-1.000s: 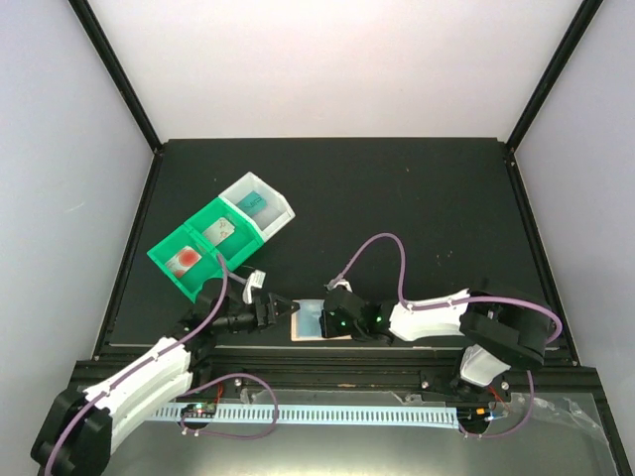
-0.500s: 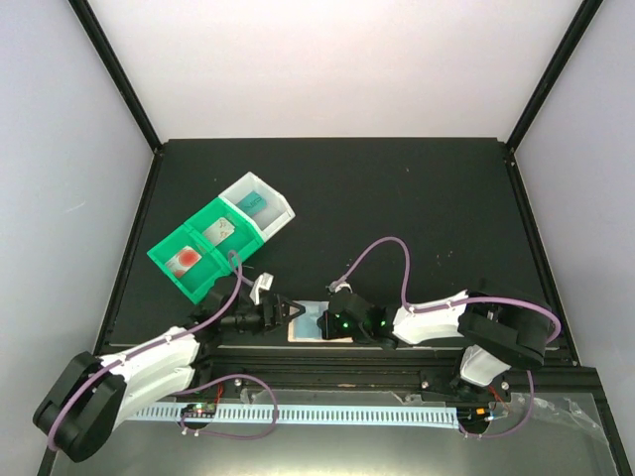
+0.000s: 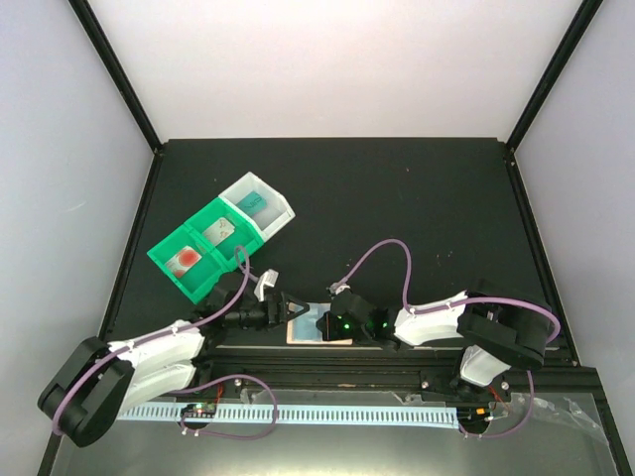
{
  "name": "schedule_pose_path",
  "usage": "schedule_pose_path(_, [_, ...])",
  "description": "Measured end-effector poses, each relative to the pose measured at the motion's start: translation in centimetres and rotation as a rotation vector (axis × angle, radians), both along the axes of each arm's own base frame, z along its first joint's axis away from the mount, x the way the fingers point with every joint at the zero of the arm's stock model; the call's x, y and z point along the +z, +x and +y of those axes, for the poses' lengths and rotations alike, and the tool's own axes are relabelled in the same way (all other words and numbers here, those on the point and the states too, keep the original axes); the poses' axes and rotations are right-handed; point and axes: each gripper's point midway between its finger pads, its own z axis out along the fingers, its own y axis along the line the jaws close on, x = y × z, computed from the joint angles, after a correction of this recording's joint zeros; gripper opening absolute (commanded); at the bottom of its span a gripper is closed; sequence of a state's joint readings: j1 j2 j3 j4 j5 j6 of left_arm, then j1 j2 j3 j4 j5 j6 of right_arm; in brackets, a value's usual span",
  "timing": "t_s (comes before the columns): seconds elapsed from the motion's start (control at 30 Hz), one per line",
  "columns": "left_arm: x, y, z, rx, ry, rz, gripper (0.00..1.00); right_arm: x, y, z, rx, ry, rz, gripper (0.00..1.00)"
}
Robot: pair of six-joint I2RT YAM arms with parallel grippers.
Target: Take the credit cards out of the card holder
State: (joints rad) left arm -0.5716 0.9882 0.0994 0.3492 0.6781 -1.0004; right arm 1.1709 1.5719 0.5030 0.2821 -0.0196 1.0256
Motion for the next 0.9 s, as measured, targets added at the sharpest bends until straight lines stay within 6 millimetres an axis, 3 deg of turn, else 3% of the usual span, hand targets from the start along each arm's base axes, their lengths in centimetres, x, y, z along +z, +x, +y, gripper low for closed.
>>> schedule_pose_path(0.3, [-1.1,0.1,-0.1,-0.015,0.035,0.019,0.93,0.0,-0.2,0.1,0.005,0.006,0.010,0.01])
schedule_pose_path(0.9, [-1.0,0.5,-0.7,-0.032,0.038,0.010,0.94,0.0,-0.3,0.1,0.006,0.019,0.014,0.01])
